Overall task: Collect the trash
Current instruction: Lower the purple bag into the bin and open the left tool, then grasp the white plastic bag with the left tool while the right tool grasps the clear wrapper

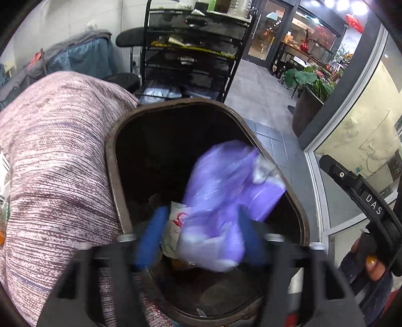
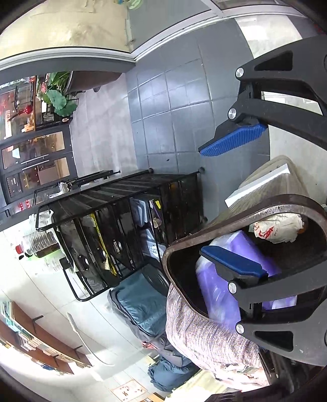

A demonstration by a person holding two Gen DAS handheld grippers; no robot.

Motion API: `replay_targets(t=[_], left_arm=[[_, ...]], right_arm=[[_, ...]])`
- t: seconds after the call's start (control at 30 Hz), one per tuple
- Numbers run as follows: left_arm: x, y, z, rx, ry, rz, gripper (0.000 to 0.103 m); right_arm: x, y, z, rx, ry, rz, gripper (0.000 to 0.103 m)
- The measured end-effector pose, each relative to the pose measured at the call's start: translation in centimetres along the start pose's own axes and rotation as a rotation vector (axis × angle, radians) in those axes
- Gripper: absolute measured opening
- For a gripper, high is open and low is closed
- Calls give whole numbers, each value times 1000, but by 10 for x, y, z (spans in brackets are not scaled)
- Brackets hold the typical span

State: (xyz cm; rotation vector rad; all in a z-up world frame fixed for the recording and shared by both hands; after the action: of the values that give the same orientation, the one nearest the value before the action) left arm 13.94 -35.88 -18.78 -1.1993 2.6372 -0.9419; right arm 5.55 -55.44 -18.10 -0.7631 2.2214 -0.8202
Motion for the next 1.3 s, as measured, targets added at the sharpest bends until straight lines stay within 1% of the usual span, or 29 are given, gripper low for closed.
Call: replay_targets(t=[0.03,0.07,0.13,0.27,0.43,0.57,0.73,0.8,0.93,1.07,1.1,1.17,1.27,1.3], left_arm=[[1,0,-1,8,-4,6,76],[2,0,-3,13,-2,15,78],[6,-1,-5,21,9,26,86],[12,-2,-13,32,53,28,88],[10,-9,-40,96,76,16,91],[5,-13,-68,161,72,10,94],[-15,-13,-102,244,5,16,96],[-29,-11,-116,282,-55,21,96],[-59,-8,-138,325,-110,-9,97],[-99,3,-156,341,-166,-61,97],[-111,7,-159,338,-183,-78,97],[-135,15,-166,331,-213,-114,97],[-174,30,-174,319,-243,-185,97],[-189,36,-177,312,-264,-209,97]], right_arm=[[0,0,0,1,-1,1,74],[0,0,-1,2,-2,1,75],[-2,-1,-2,5,-7,1,76],[-6,-2,-4,14,-19,-2,77],[-16,-3,-7,16,-48,-17,77],[-39,-1,-9,-3,-111,-47,77],[-82,9,-11,-28,-193,-123,77],[-103,13,-13,-39,-236,-157,77],[-149,28,-17,-73,-322,-231,77],[-199,47,-24,-113,-409,-323,78],[-212,52,-26,-122,-433,-345,78],[-236,64,-30,-144,-474,-391,83],[-271,79,-35,-170,-524,-463,83],[-283,86,-36,-184,-543,-492,83]])
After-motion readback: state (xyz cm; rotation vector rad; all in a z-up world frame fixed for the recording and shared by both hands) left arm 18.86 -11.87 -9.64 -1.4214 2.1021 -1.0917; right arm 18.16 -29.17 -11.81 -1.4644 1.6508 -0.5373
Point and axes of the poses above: each gripper's, at about its wrist camera, not at the fingertips, and z roughly the way its jaws point, x to its right, y to its underside, the point moved 10 cm from there along z, roughly the way its jaws point, and after that the axes turned 1 degree about x, right-handed, at the moved point
